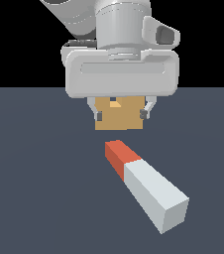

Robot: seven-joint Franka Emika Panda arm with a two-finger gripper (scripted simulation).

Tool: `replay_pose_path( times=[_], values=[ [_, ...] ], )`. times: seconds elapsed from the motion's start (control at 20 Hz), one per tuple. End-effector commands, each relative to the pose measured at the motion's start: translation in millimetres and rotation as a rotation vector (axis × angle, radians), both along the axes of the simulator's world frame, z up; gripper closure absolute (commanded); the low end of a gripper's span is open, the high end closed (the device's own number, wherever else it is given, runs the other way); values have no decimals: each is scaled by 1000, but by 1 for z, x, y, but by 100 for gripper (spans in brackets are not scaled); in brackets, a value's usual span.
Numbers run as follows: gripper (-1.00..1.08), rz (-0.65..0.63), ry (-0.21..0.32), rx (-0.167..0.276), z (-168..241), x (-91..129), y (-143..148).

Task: Insert the peg into the horizontal hole in a box.

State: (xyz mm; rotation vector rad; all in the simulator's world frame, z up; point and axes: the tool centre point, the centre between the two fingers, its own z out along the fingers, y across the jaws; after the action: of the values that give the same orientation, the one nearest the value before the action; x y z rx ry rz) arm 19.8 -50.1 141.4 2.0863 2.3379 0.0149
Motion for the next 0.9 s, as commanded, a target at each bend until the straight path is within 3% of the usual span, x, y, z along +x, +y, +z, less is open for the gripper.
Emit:
replay_pose_path(
  times=[0.0,0.45,0.85],
  values=[
    [-92,46,2,0,-11,5,-11],
    [-92,207,8,-2,-49,29,-46],
    [-92,283,11,-3,-66,43,-61]
  ],
)
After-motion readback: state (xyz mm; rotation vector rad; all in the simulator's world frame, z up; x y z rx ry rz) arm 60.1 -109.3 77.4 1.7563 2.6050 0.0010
